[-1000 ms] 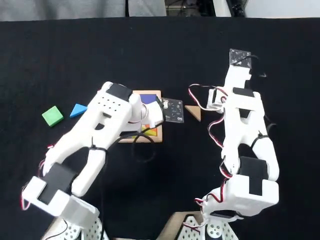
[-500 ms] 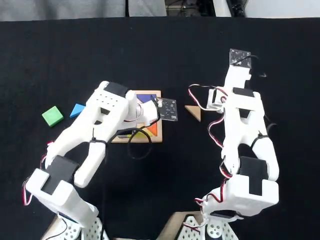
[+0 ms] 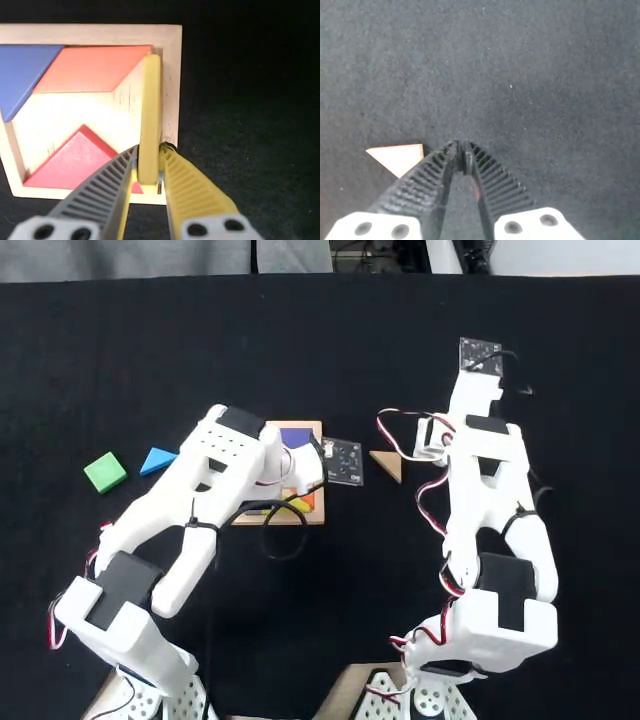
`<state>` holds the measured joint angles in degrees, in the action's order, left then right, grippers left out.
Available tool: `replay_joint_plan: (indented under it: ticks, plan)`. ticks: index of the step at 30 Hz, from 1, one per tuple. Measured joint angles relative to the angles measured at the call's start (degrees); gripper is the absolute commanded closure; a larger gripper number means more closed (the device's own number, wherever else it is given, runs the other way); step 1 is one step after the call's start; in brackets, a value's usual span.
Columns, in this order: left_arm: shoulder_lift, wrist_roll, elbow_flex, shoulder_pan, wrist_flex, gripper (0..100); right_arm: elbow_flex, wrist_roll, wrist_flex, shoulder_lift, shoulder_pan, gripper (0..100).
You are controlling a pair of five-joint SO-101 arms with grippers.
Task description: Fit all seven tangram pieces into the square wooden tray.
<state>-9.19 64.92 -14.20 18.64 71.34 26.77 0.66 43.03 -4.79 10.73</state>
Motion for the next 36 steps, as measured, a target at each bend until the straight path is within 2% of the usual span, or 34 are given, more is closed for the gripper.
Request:
replay_joint_plan:
  ticks: [11,16,19,29,36]
  plan:
    - [0.0,0.0,-1.2,0.1,-0.6,97,0.0,0.0,0.0,0.0,0.0,98.7]
    - [0.0,-1.3,-1.2,0.1,-0.6,83,0.0,0.0,0.0,0.0,0.0,98.7]
    - [0.0,-4.1,-1.2,0.1,-0.7,83,0.0,0.0,0.0,0.0,0.0,98.7]
    - [0.0,-4.3,0.1,0.0,-2.4,83,0.0,0.0,0.0,0.0,0.0,98.7]
    - [0.0,1.1,2.1,-2.9,-2.4,83,0.0,0.0,0.0,0.0,0.0,98.7]
